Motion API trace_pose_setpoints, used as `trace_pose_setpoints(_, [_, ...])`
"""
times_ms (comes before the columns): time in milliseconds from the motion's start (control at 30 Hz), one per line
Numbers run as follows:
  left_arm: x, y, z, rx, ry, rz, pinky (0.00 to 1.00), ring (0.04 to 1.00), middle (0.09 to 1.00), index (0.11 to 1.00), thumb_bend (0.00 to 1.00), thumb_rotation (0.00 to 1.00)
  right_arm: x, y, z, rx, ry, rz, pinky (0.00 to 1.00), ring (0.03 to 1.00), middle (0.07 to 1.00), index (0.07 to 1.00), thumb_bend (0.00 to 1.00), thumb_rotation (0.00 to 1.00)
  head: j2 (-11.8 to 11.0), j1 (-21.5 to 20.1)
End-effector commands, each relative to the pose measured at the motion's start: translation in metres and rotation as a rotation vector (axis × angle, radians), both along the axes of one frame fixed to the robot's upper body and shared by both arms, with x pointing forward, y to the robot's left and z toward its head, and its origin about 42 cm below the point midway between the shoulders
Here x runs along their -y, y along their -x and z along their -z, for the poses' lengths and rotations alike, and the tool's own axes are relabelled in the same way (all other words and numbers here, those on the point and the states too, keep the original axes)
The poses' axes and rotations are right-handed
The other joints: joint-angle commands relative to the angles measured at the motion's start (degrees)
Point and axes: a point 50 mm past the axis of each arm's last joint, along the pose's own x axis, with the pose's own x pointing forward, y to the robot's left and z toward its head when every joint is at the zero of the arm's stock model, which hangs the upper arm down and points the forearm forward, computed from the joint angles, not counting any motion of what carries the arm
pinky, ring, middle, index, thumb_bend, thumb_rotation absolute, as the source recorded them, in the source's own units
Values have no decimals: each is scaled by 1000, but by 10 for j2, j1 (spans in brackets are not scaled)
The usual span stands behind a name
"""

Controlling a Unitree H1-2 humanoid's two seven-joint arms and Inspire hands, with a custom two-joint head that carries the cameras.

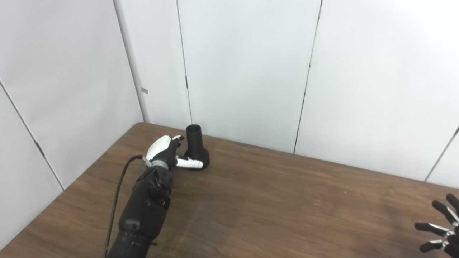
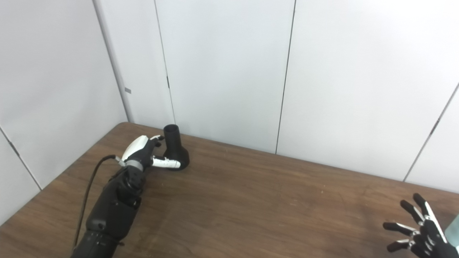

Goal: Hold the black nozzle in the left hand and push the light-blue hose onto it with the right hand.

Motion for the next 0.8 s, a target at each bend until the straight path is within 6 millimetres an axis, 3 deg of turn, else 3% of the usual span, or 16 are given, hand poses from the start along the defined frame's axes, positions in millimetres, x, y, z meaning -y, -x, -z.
trace_pose_setpoints(0, [-3,-12,-32,83,-59,-10,1000,971,844,837,1000,346,3,1,-19,69,8,-8,462,705,931,1000,626,40,0,-1])
trace_pose_setpoints(300, [6,-20,-15,56,-49,-22,1000,903,798,810,1000,308,2,4,-20,66,12,-6,467,707,931,996,629,44,8,-6])
trace_pose_setpoints(433, [9,-23,-14,64,-21,-29,913,842,755,800,1000,296,2,5,-20,65,14,-6,467,708,931,994,628,41,11,-8])
trace_pose_setpoints(633, [13,-29,-7,45,-21,-41,907,827,737,781,983,270,4,5,-20,63,18,-3,468,712,933,992,626,36,15,-10])
trace_pose_setpoints(767, [11,-31,-1,24,-27,-46,843,821,731,753,976,262,3,6,-21,63,19,-3,468,711,932,990,628,40,17,-12])
